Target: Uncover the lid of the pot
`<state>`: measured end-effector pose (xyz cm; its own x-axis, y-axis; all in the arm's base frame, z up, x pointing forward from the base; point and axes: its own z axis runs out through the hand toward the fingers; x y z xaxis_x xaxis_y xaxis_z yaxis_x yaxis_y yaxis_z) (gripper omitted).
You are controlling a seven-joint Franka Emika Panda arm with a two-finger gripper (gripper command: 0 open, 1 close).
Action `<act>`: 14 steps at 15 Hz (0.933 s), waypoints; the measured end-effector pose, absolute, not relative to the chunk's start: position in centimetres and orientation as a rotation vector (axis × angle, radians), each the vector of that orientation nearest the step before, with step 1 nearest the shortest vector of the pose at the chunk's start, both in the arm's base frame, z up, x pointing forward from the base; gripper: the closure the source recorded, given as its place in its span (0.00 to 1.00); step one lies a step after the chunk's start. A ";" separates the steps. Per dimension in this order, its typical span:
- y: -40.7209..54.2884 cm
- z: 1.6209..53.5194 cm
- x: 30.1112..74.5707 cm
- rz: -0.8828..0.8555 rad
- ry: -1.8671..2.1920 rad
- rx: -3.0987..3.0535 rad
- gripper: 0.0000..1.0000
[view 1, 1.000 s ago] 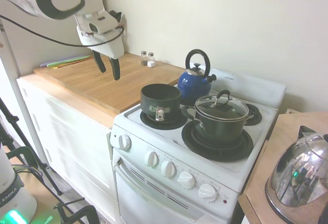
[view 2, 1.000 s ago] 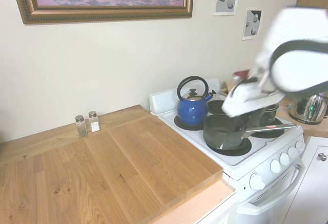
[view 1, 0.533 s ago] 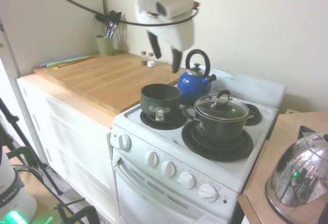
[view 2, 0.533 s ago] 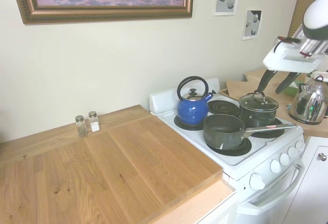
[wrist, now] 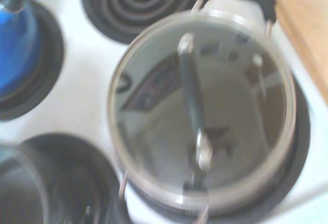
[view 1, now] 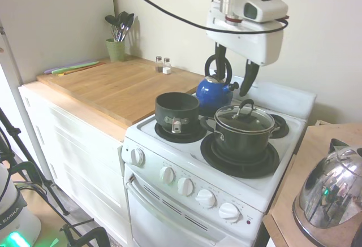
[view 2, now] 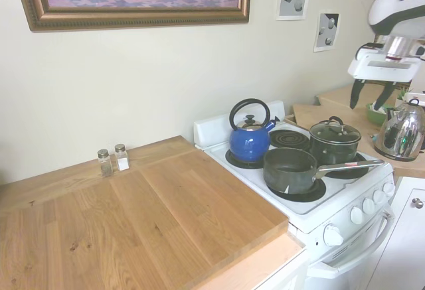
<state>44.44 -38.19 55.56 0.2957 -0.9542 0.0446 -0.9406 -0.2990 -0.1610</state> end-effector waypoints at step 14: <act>-39.7 48.3 52.5 0.038 1.783 -2.524 1.00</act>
<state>52.53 -39.72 48.27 0.3346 -0.9411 -0.0495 -0.9423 -0.3336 -0.0271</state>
